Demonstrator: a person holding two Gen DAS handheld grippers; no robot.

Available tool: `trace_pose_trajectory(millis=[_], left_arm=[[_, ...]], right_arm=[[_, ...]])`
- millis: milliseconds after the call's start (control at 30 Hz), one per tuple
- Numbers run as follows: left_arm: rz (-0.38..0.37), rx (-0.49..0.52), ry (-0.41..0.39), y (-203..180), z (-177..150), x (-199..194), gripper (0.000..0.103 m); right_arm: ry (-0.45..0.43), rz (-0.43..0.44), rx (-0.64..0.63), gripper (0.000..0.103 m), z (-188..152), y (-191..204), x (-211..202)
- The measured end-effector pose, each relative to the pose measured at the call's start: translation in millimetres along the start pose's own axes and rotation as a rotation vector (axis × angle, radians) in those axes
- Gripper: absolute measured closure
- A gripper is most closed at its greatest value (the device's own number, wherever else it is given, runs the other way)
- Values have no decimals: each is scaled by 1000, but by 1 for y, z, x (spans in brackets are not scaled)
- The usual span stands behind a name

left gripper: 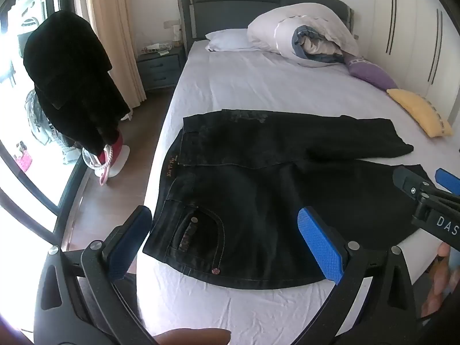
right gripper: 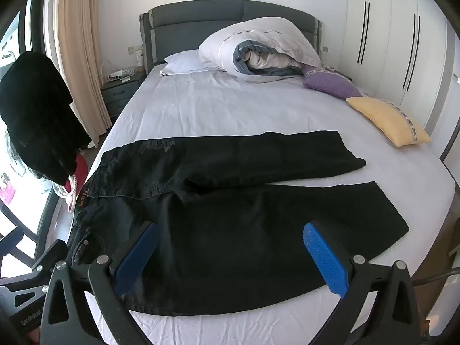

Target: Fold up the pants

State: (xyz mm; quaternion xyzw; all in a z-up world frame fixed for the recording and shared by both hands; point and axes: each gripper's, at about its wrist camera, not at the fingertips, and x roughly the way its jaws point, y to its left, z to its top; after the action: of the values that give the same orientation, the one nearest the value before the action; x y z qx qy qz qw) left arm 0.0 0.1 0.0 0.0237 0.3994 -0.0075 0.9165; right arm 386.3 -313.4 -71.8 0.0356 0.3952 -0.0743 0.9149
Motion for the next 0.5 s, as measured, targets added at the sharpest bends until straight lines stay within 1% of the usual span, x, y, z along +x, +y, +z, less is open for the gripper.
trace_pose_trajectory(millis=[33, 500], left_arm=[[-3, -2, 1, 0, 0, 0, 0], [1, -1, -1, 2, -1, 0, 0]], right_arm=[[10, 4, 3, 0, 0, 0, 0], [5, -9, -8, 0, 2, 3, -1]])
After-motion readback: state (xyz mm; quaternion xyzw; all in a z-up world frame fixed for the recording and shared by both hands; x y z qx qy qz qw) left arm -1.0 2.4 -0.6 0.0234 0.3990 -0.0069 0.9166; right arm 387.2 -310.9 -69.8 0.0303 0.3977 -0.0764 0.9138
